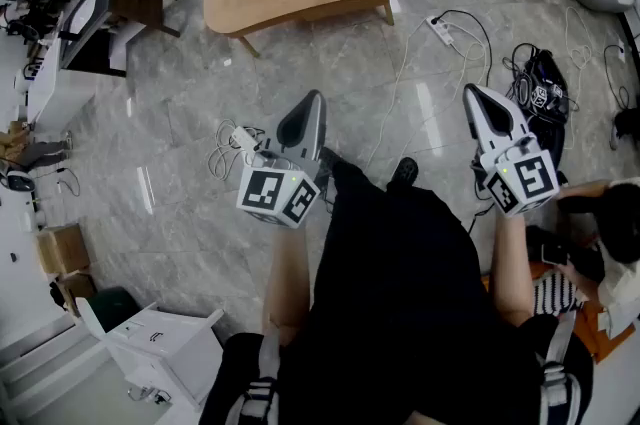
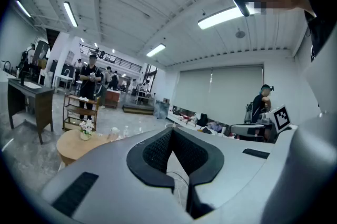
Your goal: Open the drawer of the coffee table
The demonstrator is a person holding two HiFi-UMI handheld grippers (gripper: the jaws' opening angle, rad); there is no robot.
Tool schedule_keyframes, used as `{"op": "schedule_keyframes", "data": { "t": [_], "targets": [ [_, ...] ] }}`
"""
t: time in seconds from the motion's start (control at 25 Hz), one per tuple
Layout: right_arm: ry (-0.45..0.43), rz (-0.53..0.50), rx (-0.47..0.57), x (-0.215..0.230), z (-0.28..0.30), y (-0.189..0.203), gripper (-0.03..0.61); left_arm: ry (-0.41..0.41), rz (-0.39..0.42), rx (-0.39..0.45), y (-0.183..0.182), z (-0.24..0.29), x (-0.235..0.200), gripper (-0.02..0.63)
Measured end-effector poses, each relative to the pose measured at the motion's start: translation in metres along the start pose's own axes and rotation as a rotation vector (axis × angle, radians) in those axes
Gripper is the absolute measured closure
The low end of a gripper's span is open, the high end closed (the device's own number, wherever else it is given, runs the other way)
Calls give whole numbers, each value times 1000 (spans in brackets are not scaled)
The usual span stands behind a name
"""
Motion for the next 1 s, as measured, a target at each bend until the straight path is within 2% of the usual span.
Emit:
{"op": "schedule_keyframes", "data": {
  "t": [0.44,0.64,1.0],
  "targets": [
    [10,7,18,16,-14,-3,566,2,18,-26,5,11,20,601],
    [30,75,43,32,-20,2,566,0,21,-40,13,19,30,601],
    [62,125,5,43,9,15,566,0,-5,-96,28,37,2,601]
  ]
}}
Point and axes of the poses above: the fingertips, and each gripper's own axes: z forward along the fingers, x to its right, y out of its underside, the point moved 4 cm from there along -z, backward along the fingers, and after that the axes turned 11 degrees about x, right-handed, at the moved point
